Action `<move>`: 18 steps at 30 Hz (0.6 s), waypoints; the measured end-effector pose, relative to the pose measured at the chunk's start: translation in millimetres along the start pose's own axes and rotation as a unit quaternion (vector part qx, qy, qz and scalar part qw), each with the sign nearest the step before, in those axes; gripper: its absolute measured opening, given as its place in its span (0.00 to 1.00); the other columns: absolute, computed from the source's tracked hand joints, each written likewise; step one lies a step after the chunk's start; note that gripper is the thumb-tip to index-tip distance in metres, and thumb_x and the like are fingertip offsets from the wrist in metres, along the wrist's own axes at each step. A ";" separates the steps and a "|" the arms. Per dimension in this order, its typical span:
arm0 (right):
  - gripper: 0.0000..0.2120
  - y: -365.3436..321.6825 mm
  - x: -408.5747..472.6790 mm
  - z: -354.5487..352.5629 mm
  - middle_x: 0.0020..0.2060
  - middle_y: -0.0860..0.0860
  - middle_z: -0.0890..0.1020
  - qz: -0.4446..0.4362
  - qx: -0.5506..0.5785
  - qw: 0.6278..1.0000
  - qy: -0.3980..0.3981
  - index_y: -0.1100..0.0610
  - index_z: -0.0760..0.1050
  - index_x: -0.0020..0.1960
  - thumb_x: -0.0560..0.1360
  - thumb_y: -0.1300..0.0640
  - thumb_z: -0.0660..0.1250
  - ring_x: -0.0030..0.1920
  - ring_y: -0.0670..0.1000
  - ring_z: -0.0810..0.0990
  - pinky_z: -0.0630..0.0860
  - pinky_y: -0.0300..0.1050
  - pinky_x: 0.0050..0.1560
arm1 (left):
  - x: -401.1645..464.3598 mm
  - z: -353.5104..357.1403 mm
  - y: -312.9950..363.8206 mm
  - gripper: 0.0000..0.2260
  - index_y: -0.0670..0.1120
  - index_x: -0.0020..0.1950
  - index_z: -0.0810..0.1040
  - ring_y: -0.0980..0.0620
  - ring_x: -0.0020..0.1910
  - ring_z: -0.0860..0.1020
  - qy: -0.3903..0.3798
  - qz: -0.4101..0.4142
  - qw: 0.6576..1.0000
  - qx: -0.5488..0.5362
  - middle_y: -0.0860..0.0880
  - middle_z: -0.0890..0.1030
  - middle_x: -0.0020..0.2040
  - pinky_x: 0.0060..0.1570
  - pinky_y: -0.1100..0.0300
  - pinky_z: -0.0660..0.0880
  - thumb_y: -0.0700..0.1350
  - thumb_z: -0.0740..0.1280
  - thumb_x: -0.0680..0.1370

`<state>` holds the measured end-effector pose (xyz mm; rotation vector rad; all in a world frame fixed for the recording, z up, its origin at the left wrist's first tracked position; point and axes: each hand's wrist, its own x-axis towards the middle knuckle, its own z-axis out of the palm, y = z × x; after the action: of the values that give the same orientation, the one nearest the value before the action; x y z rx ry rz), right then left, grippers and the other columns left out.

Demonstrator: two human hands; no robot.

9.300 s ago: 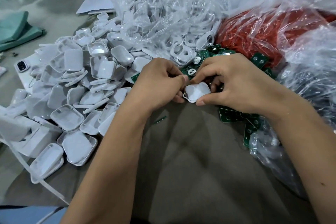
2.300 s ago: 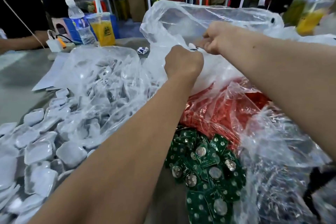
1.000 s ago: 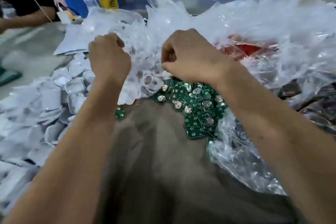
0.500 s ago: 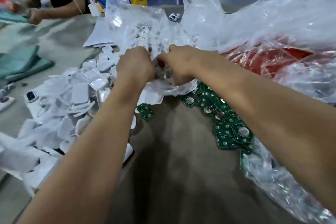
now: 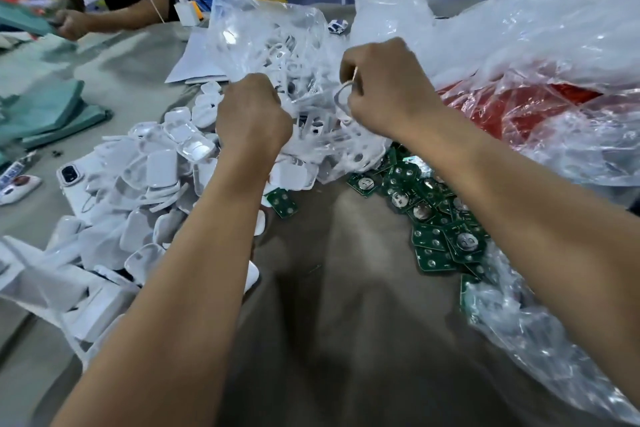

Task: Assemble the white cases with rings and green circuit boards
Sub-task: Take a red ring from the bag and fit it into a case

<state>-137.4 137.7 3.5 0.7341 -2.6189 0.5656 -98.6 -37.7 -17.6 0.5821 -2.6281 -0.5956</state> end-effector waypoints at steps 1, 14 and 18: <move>0.12 2.9 -0.8 -5.5 0.49 0.57 0.86 -0.006 0.010 0.999 0.039 0.58 0.84 0.56 0.76 0.63 0.65 0.49 0.58 0.84 0.81 0.49 0.54 | -0.6 -0.8 0.7 0.10 0.42 0.51 0.81 0.41 0.45 0.77 0.003 -0.002 1.000 -0.007 0.43 0.80 0.48 0.41 0.55 0.70 0.34 0.65 0.73; 0.09 -17.3 -29.9 -20.3 0.31 0.61 0.84 0.183 0.445 0.876 0.038 0.61 0.77 0.39 0.71 0.72 0.72 0.28 0.58 0.85 0.81 0.47 0.30 | -19.3 -47.9 24.4 0.07 0.46 0.55 0.84 0.56 0.42 0.80 -0.142 0.133 0.918 -0.346 0.49 0.84 0.50 0.43 0.59 0.78 0.42 0.73 0.77; 0.09 -4.4 -43.8 -20.7 0.27 0.56 0.82 0.208 0.445 0.871 0.026 0.61 0.77 0.38 0.71 0.72 0.73 0.27 0.57 0.84 0.81 0.46 0.31 | -28.3 -42.7 20.2 0.14 0.52 0.59 0.82 0.55 0.58 0.76 -0.006 0.172 0.954 -0.246 0.54 0.80 0.58 0.61 0.60 0.73 0.47 0.73 0.73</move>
<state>-95.1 161.9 3.2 0.3362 -2.3749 1.9526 -62.0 -21.3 20.1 -0.0311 -2.3709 -1.0832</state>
